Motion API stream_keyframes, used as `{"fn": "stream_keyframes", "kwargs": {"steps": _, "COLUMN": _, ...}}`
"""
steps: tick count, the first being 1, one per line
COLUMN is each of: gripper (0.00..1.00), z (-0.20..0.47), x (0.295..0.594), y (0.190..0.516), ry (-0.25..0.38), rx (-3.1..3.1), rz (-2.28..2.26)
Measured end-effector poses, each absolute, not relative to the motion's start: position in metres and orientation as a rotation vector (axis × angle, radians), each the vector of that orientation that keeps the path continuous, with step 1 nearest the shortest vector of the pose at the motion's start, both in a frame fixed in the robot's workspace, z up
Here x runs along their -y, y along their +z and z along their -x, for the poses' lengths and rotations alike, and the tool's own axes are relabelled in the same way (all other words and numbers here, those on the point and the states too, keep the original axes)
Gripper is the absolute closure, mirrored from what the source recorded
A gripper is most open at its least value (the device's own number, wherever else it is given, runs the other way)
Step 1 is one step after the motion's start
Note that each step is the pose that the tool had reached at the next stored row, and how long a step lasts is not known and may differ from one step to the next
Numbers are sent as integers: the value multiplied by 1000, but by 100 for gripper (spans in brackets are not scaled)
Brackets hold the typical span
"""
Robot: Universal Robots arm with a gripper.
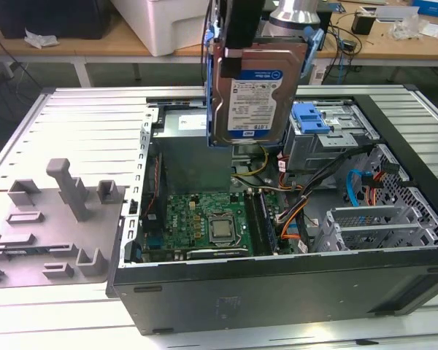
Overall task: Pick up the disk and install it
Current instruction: 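Pick up the disk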
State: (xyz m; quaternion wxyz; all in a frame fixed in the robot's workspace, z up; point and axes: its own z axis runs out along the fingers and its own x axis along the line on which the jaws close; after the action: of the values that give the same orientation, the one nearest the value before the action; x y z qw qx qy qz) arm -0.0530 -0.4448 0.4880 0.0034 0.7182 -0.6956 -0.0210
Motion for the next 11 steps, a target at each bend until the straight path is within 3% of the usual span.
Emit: {"fn": "stream_keyframes", "kwargs": {"steps": 11, "gripper": 63, "z": 29, "x": 466, "y": 488, "ry": -66, "rx": 2180, "rz": -2251}}
